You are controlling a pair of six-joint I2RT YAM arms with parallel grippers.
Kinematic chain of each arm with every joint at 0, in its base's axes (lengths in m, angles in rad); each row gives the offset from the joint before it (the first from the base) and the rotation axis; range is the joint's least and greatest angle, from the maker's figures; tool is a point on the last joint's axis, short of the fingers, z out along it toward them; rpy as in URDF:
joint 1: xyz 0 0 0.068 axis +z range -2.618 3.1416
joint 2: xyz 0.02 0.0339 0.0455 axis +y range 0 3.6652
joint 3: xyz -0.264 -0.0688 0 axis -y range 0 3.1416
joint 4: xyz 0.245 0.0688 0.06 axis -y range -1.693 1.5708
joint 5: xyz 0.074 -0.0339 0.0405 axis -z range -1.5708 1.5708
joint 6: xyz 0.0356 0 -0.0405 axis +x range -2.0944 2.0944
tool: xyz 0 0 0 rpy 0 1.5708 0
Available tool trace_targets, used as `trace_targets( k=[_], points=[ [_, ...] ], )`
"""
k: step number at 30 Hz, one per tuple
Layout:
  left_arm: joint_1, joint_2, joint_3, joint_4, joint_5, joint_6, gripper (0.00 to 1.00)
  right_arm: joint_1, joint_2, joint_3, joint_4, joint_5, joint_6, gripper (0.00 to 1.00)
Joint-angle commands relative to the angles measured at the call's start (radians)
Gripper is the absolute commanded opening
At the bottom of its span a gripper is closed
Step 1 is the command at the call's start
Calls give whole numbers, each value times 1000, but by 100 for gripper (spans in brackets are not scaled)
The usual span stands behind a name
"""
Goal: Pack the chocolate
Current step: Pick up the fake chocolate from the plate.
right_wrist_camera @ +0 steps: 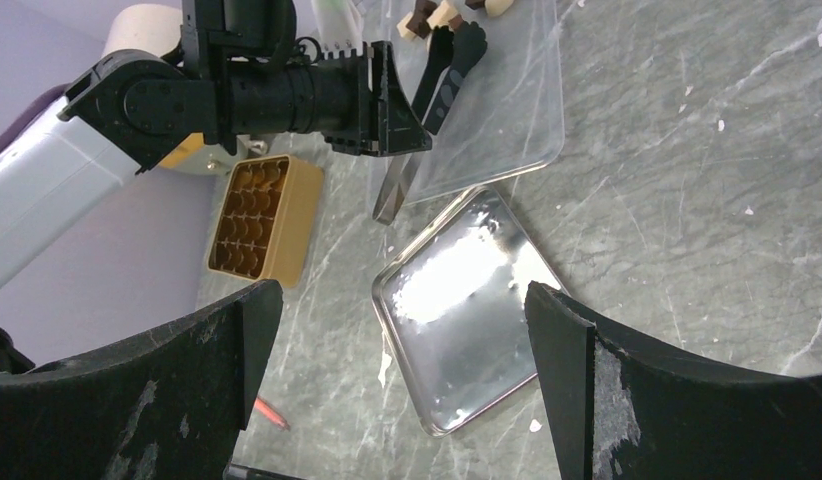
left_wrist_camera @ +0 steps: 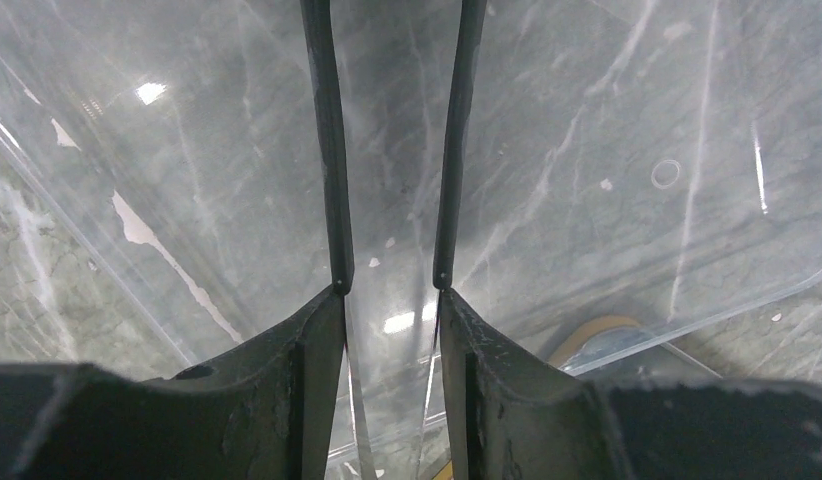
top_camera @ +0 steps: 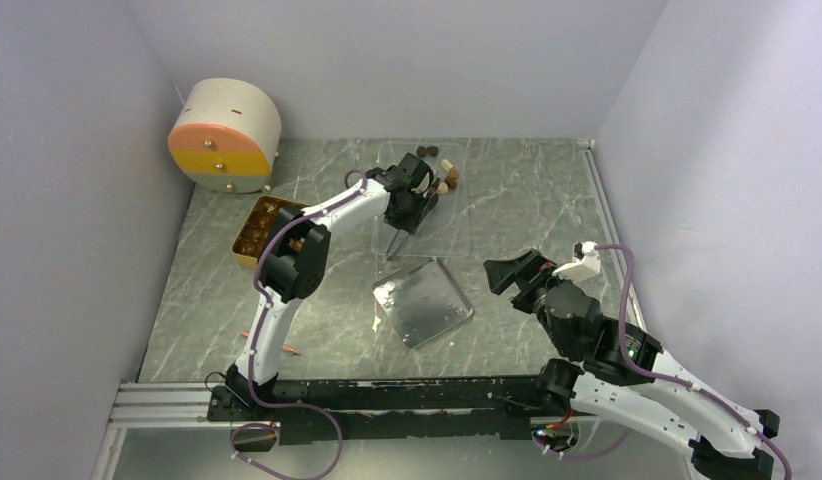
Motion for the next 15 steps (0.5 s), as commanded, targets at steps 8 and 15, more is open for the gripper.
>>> trace_targets(
  k=[8, 15],
  points=[
    [-5, 25, 109, -18, -36, 18, 42, -1, -8, 15, 27, 11, -6, 97],
    [-6, 40, 109, -9, -37, 19, 41, 0, -3, 22, 18, 13, -4, 97]
  ],
)
